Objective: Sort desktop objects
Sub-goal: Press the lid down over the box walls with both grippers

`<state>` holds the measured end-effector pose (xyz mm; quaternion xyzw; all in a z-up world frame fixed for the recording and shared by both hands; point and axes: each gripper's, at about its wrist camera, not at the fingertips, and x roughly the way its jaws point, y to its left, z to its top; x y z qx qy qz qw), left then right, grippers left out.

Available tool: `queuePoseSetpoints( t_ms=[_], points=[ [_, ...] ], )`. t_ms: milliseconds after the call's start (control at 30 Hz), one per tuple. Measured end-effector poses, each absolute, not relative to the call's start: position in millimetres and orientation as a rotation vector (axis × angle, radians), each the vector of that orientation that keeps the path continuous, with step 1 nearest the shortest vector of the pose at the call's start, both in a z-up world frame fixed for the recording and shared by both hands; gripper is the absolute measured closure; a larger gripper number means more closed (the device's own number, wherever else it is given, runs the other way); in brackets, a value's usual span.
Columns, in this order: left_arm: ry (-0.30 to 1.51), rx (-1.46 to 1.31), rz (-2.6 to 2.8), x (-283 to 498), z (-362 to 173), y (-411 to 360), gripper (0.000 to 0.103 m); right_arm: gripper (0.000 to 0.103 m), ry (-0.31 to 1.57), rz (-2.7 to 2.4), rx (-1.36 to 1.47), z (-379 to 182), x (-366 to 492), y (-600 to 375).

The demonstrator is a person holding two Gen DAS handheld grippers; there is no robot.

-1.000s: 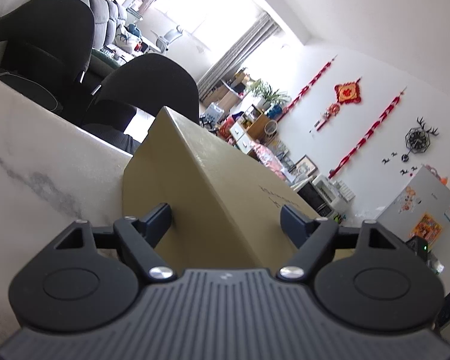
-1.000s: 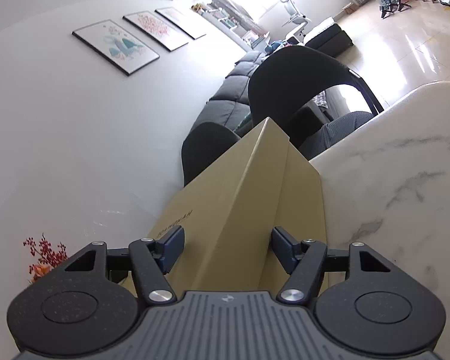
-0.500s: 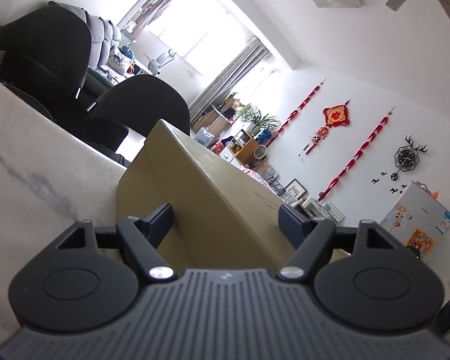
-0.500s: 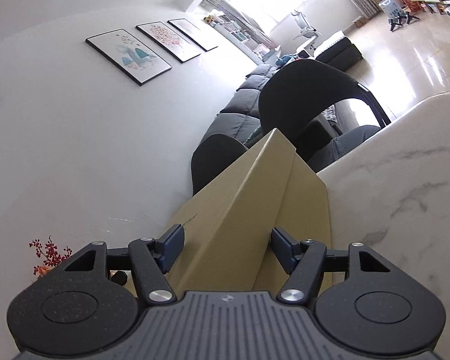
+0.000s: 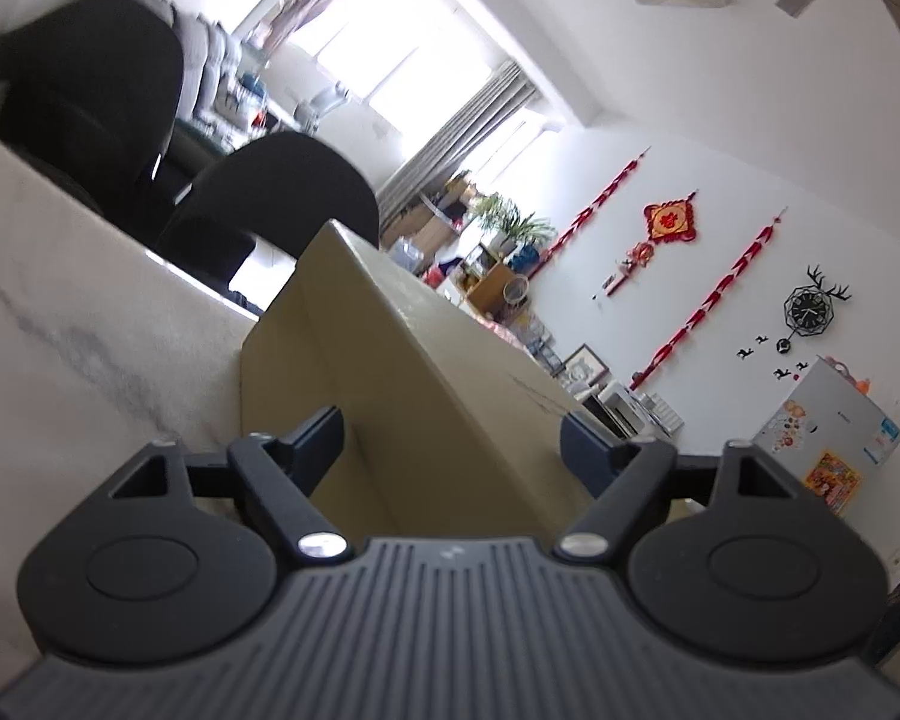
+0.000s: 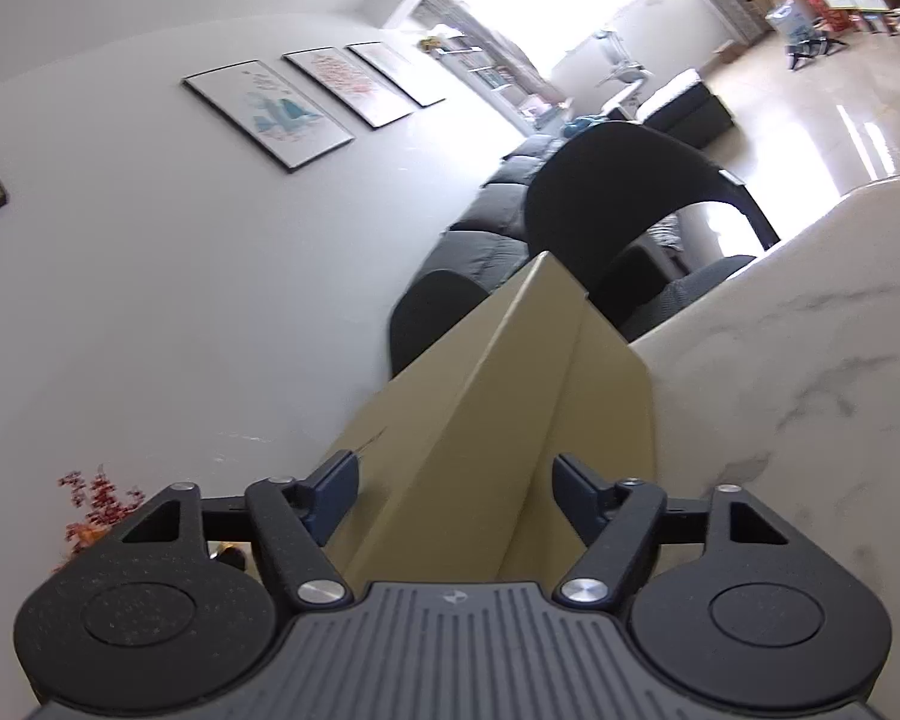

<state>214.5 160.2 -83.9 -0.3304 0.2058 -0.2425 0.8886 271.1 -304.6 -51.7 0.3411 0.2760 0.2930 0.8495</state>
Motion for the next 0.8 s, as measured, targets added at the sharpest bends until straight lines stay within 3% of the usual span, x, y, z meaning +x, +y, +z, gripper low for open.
queuePoseSetpoints(
  t_ms=[233, 800],
  points=[
    [0.393, -0.673, -0.503, 219.2, -88.6, 156.6, 0.024, 0.034, 0.586, 0.613, 0.740, -52.9, 281.5, -299.8],
    [0.294, -0.707, -0.504, 211.5, -96.6, 158.9, 0.024, 0.034, 0.458, 0.625, 0.750, -68.0, 269.0, -301.5]
  ],
)
